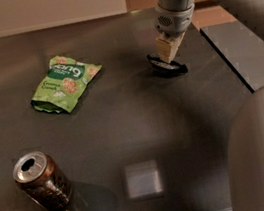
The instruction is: Pick rxbar chocolate
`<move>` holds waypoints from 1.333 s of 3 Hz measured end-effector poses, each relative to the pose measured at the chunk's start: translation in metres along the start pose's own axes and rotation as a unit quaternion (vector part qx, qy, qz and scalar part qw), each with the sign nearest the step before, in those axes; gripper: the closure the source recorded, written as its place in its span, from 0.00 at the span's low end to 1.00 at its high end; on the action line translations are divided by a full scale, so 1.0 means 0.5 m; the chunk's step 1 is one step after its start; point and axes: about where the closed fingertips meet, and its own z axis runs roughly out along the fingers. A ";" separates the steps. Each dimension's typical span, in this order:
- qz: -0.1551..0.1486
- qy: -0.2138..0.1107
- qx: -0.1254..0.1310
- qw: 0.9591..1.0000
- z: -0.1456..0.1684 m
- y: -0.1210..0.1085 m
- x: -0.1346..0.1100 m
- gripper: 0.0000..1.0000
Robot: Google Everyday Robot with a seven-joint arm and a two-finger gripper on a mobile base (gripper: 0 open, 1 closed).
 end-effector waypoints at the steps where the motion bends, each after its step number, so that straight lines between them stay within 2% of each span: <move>1: -0.057 -0.025 -0.013 0.998 -0.065 0.038 -0.009 1.00; 2: -0.095 -0.053 -0.019 0.994 -0.122 0.061 -0.024 1.00; 3: -0.126 -0.094 -0.015 0.988 -0.175 0.073 -0.057 1.00; 4: -0.126 -0.102 -0.010 0.987 -0.172 0.070 -0.070 1.00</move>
Offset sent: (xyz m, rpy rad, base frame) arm -0.0466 0.0283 0.1051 0.1124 -0.0526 0.3017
